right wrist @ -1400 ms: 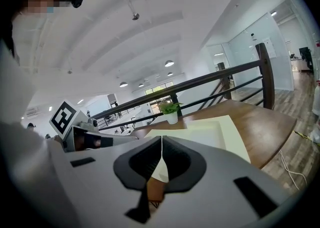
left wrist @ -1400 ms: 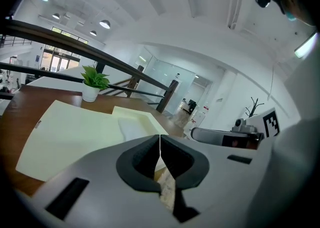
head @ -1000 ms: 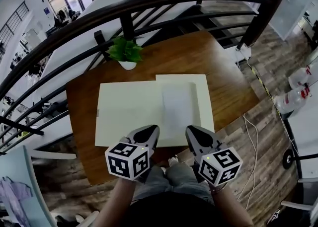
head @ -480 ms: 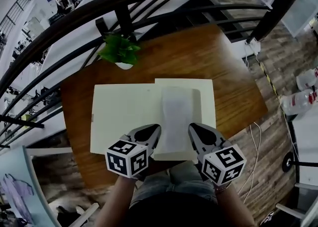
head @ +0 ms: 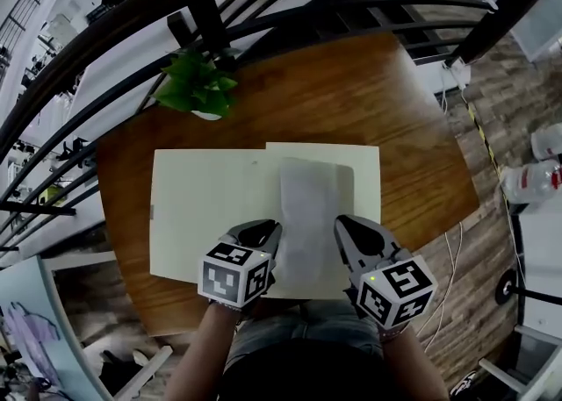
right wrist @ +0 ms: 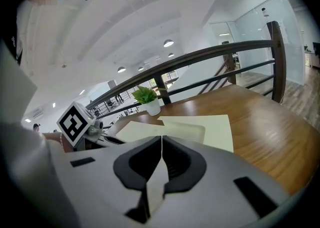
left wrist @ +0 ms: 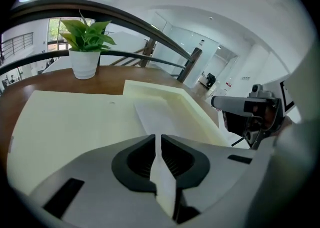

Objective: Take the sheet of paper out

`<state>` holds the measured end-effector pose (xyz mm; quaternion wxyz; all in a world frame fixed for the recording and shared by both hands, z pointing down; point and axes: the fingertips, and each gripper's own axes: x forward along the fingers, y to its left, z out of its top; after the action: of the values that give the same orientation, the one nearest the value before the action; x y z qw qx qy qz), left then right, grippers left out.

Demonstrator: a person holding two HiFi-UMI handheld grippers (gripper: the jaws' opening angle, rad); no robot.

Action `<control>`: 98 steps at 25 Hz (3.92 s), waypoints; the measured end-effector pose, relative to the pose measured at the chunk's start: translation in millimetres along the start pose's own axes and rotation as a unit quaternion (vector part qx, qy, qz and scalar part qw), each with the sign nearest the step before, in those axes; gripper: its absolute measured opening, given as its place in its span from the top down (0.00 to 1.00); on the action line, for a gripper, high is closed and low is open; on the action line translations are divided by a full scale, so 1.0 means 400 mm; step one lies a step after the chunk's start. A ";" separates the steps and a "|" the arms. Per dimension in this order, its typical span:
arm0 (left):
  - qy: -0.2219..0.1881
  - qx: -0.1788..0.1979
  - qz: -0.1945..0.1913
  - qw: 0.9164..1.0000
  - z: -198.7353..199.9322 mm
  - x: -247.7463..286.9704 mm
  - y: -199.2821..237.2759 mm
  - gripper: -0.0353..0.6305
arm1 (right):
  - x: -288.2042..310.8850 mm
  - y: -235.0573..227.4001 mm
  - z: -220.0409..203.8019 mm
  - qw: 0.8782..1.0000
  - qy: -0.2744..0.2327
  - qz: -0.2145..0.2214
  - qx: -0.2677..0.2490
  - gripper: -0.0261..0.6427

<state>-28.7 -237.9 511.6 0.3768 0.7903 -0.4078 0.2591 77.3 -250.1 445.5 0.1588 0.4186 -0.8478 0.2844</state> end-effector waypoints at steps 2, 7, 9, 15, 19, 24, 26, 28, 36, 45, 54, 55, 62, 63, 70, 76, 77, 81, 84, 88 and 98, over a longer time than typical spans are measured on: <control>0.010 -0.007 -0.005 1.000 -0.005 0.017 -0.001 0.88 | 0.006 -0.006 -0.004 1.000 0.004 0.005 0.007 0.92; 0.037 -0.010 0.004 0.999 -0.019 0.052 0.009 0.75 | 0.024 -0.015 0.003 1.000 0.007 0.016 0.011 0.92; 0.047 -0.009 0.004 0.999 -0.030 0.065 0.011 0.75 | 0.029 -0.017 0.004 1.000 0.008 0.020 0.011 0.92; 0.069 -0.001 0.006 0.998 -0.048 0.102 0.017 0.75 | 0.033 -0.026 0.000 0.999 0.016 0.026 0.009 0.92; 0.079 0.001 0.002 0.997 -0.058 0.118 0.011 0.78 | 0.029 -0.024 -0.003 0.999 0.014 0.030 0.006 0.92; 0.084 0.006 0.012 0.996 -0.065 0.124 0.018 0.85 | 0.020 -0.021 -0.006 1.000 0.010 0.028 0.004 0.92; 0.086 0.010 0.009 0.996 -0.065 0.124 0.018 0.86 | 0.018 -0.019 -0.009 1.000 0.012 0.028 0.003 0.92; 0.083 0.017 0.013 0.996 -0.062 0.122 0.022 0.88 | 0.017 -0.017 -0.010 1.000 0.012 0.026 0.003 0.92; 0.053 0.004 0.018 0.998 -0.051 0.096 0.038 0.91 | 0.008 0.003 -0.017 1.000 0.009 0.023 -0.002 0.92; 0.017 -0.032 0.025 0.999 -0.057 0.027 0.065 0.91 | 0.019 0.075 -0.016 0.998 0.012 0.048 -0.024 0.92; -0.025 -0.068 0.035 0.997 -0.043 -0.032 0.117 0.91 | 0.063 0.134 -0.017 0.995 0.037 0.075 -0.053 0.92; -0.028 -0.072 0.038 0.996 -0.042 -0.040 0.125 0.91 | 0.068 0.140 -0.014 0.995 0.038 0.079 -0.054 0.92; -0.060 -0.099 0.060 0.991 -0.042 -0.095 0.178 0.91 | 0.101 0.188 -0.007 0.990 0.052 0.106 -0.074 0.92; -0.064 -0.105 0.065 0.990 -0.043 -0.104 0.186 0.91 | 0.104 0.193 -0.006 0.990 0.053 0.110 -0.077 0.92; -0.087 -0.130 0.092 0.983 -0.050 -0.171 0.230 0.91 | 0.119 0.227 -0.012 0.985 0.063 0.128 -0.095 0.92; -0.102 -0.141 0.117 0.978 -0.070 -0.217 0.252 0.91 | 0.124 0.252 -0.006 0.982 0.061 0.141 -0.109 0.92; -0.106 -0.144 0.122 0.976 -0.073 -0.227 0.257 0.91 | 0.125 0.255 -0.007 0.982 0.061 0.142 -0.111 0.92; -0.122 -0.149 0.140 0.971 -0.089 -0.271 0.277 0.91 | 0.125 0.270 -0.007 0.981 0.059 0.146 -0.117 0.92; -0.134 -0.152 0.145 0.968 -0.097 -0.303 0.291 0.91 | 0.123 0.286 -0.008 0.980 0.054 0.149 -0.119 0.92; -0.157 -0.157 0.148 0.964 -0.101 -0.343 0.303 0.91 | 0.118 0.312 -0.013 0.979 0.051 0.154 -0.125 0.92; -0.210 -0.132 0.151 0.957 -0.076 -0.474 0.289 0.91 | 0.088 0.353 -0.018 0.981 0.032 0.145 -0.127 0.92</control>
<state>-230.1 -172.3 437.8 0.3405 0.6994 -0.6226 0.0851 -56.3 -198.6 419.7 0.1947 0.2586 -0.9233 0.2070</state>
